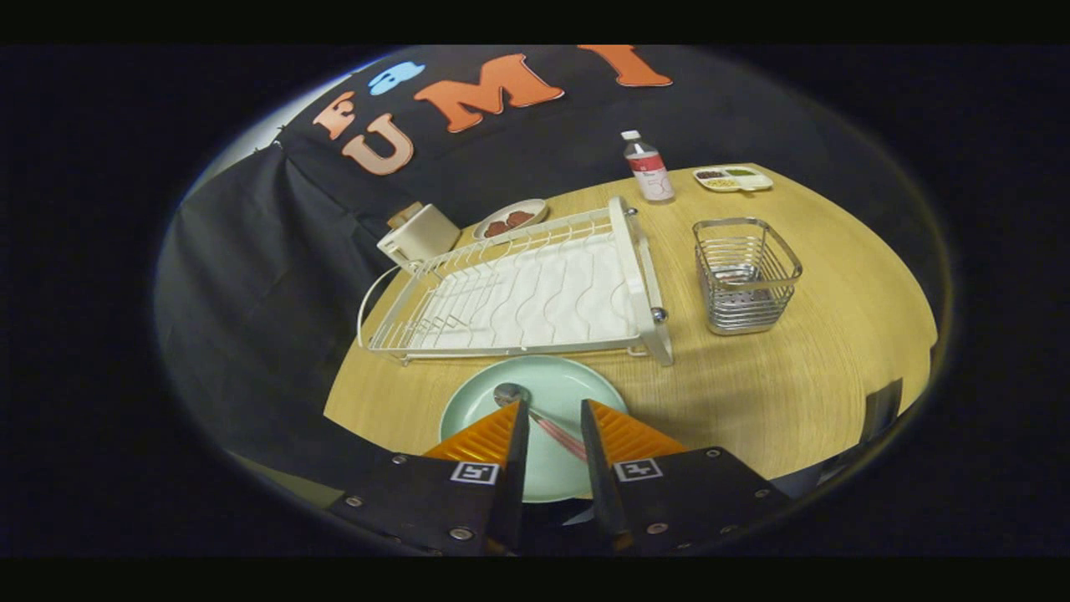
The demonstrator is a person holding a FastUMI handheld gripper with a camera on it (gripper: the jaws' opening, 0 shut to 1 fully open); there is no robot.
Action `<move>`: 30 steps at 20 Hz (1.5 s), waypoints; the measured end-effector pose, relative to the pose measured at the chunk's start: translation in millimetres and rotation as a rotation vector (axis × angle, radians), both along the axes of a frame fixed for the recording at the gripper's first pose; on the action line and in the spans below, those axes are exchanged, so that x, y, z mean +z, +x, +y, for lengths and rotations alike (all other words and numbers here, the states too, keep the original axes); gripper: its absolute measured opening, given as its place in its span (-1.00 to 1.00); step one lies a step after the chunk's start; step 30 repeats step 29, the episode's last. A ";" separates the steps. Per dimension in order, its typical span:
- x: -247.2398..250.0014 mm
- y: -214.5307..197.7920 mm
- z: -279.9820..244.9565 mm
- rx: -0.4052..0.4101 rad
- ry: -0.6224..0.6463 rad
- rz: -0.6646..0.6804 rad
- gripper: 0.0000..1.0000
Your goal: Take the plate from the dish rack, then take the spoon from the basket and place it into the plate.
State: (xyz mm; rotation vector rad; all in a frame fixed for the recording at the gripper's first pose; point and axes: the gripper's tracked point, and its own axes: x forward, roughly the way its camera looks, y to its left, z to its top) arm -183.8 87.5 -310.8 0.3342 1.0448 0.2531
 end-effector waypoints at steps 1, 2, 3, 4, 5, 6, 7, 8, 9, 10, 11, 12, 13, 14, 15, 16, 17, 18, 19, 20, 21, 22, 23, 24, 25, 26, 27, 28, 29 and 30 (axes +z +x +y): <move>7.7 7.3 -3.6 -0.015 -0.006 -0.029 -0.21; 16.6 16.1 -8.3 -0.029 -0.018 -0.060 -0.18; 26.0 25.6 -13.0 -0.041 -0.032 -0.094 -0.04; 39.2 36.1 -17.8 -0.053 -0.043 -0.136 0.02; 53.1 46.4 -21.7 -0.066 -0.053 -0.182 0.17; 68.0 57.1 -26.2 -0.080 -0.061 -0.227 0.22; 81.0 68.0 -30.8 -0.096 -0.072 -0.269 0.33; 95.3 78.4 -35.5 -0.111 -0.084 -0.312 0.38; 109.8 87.2 -40.6 -0.123 -0.099 -0.358 0.50; 123.8 94.7 -45.8 -0.132 -0.115 -0.403 0.55; 137.2 101.7 -50.2 -0.141 -0.132 -0.442 0.60; 149.4 108.5 -54.2 -0.151 -0.145 -0.476 0.62; 160.1 115.2 -55.7 -0.160 -0.157 -0.507 0.67; 173.4 121.9 -57.9 -0.167 -0.164 -0.541 0.70; 186.5 126.4 -60.4 -0.175 -0.172 -0.575 0.73; 200.8 130.5 -63.3 -0.180 -0.182 -0.612 0.74; 215.3 134.9 -65.9 -0.188 -0.198 -0.655 0.77; 227.6 139.2 -68.8 -0.194 -0.215 -0.695 0.79; 240.7 141.1 -71.7 -0.201 -0.233 -0.730 0.83; 252.0 142.9 -73.1 -0.207 -0.246 -0.760 0.85; 261.7 144.8 -73.3 -0.216 -0.258 -0.787 0.88; 270.5 146.0 -72.7 -0.219 -0.263 -0.811 0.89; 277.8 146.7 -73.0 -0.223 -0.271 -0.835 0.90; 284.3 147.3 -73.3 -0.224 -0.279 -0.860 0.90; 290.8 149.1 -74.6 -0.231 -0.295 -0.887 0.92; 297.2 150.0 -75.8 -0.235 -0.310 -0.909 0.93; 300.7 151.3 -76.7 -0.243 -0.327 -0.930 0.94; 303.7 151.6 -77.7 -0.250 -0.341 -0.947 0.94; 305.8 150.7 -80.3 -0.264 -0.357 -0.963 0.94; 305.8 150.7 -80.3 -0.264 -0.357 -0.963 0.94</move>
